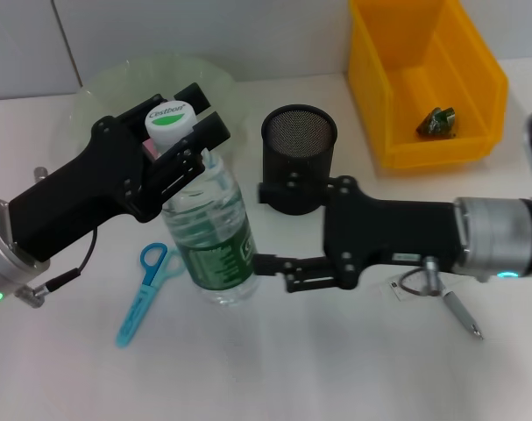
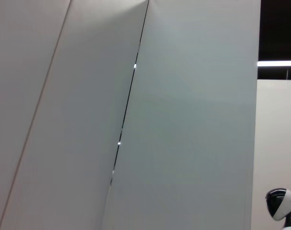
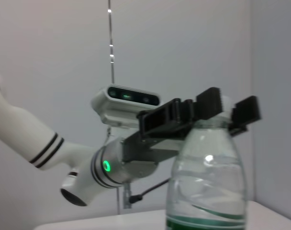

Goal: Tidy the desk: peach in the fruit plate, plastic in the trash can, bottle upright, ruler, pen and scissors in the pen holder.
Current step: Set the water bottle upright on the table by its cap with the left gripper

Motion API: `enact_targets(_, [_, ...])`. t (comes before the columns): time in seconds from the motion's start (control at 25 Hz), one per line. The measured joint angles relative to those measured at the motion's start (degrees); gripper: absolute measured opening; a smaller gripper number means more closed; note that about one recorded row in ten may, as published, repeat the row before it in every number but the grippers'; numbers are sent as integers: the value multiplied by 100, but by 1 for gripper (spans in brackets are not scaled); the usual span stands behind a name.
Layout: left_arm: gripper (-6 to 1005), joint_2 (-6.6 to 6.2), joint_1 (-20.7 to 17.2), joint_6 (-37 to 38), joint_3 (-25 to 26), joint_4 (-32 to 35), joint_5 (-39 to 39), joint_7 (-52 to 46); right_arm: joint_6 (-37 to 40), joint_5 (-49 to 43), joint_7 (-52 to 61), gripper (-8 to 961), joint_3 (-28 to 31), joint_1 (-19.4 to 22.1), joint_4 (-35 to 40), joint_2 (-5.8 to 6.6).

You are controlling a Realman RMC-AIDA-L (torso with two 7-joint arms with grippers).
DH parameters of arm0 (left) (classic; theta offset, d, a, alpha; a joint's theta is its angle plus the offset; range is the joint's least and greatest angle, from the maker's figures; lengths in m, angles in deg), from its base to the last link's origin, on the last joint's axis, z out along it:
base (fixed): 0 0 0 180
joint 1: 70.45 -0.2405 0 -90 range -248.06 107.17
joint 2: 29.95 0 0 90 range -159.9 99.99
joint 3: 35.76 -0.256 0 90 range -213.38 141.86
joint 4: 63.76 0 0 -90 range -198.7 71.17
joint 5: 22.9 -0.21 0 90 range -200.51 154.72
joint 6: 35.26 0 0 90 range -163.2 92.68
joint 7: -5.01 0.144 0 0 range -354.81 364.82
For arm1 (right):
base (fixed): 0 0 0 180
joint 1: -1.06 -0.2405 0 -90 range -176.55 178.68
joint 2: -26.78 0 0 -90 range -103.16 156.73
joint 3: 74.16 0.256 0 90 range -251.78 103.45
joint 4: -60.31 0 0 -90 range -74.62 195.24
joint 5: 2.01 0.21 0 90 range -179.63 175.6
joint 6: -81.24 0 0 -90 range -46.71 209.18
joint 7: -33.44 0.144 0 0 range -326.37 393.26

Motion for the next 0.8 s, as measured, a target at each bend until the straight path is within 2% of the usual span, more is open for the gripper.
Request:
enact_targets(0.12, [439, -25, -51, -21, 30, 13, -3, 174, 5, 14, 9, 830, 169, 291, 289, 22])
enact_targets(0.16, [439, -37, -71, -26, 41, 29, -4, 241, 17, 11, 18, 830, 394, 525, 506, 22])
enact_targets(0.36, [438, -92, -107, -182, 50, 70, -8, 597, 99, -62, 59, 830, 742, 921, 810, 52])
enact_targets(0.56, [438, -103, -99, -653, 67, 94, -5, 1052, 215, -372, -9, 830, 1033, 1124, 892, 52])
enact_targets(0.8, [438, -70, -125, -788, 306, 162, 8, 1392, 335, -686, -40, 830, 1360, 1348, 884, 6])
